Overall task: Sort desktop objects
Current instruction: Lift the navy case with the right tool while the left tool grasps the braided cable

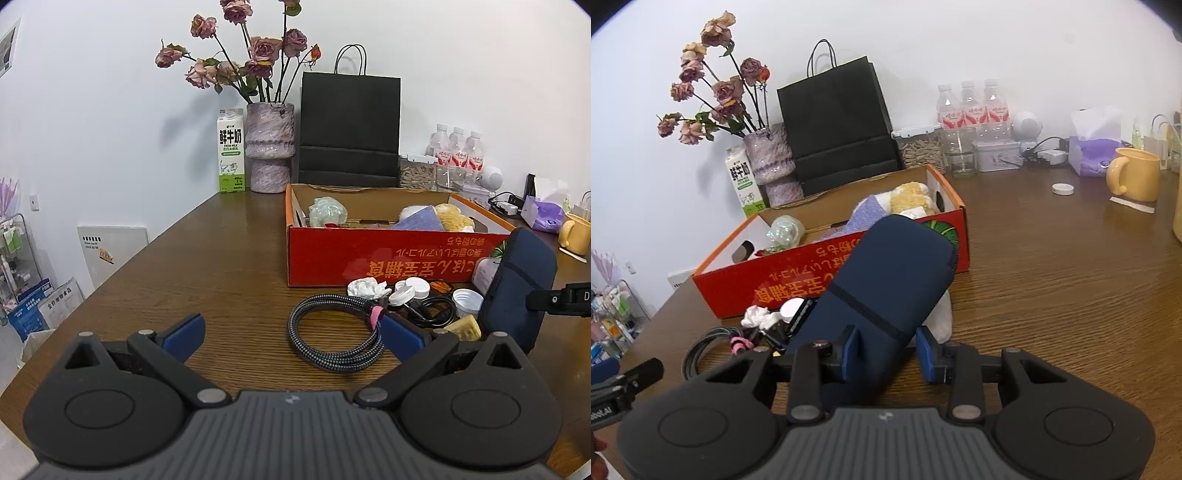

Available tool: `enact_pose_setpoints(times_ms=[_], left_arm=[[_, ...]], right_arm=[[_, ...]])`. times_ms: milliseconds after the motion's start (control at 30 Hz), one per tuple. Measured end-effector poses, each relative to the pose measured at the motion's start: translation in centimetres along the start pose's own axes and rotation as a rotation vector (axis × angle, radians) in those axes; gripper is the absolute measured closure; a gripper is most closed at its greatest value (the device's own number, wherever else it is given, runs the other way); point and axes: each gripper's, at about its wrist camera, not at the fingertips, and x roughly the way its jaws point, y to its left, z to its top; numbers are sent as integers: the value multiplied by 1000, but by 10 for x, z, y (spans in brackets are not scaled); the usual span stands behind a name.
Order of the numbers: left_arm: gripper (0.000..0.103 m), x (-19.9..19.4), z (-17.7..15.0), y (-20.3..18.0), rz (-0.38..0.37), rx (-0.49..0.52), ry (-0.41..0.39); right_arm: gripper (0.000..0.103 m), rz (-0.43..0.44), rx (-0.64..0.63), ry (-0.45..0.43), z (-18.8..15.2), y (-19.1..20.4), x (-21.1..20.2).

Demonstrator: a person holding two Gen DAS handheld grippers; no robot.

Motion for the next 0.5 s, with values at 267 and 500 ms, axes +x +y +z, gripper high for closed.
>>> enact_pose_setpoints(times_ms=[267, 500], left_arm=[[0, -2, 1, 1, 3, -5, -1], [0, 0, -3, 3, -8, -8, 7]], right_arm=[[36, -33, -14, 9, 1, 1, -3], [15, -89, -1, 32, 10, 23, 13]])
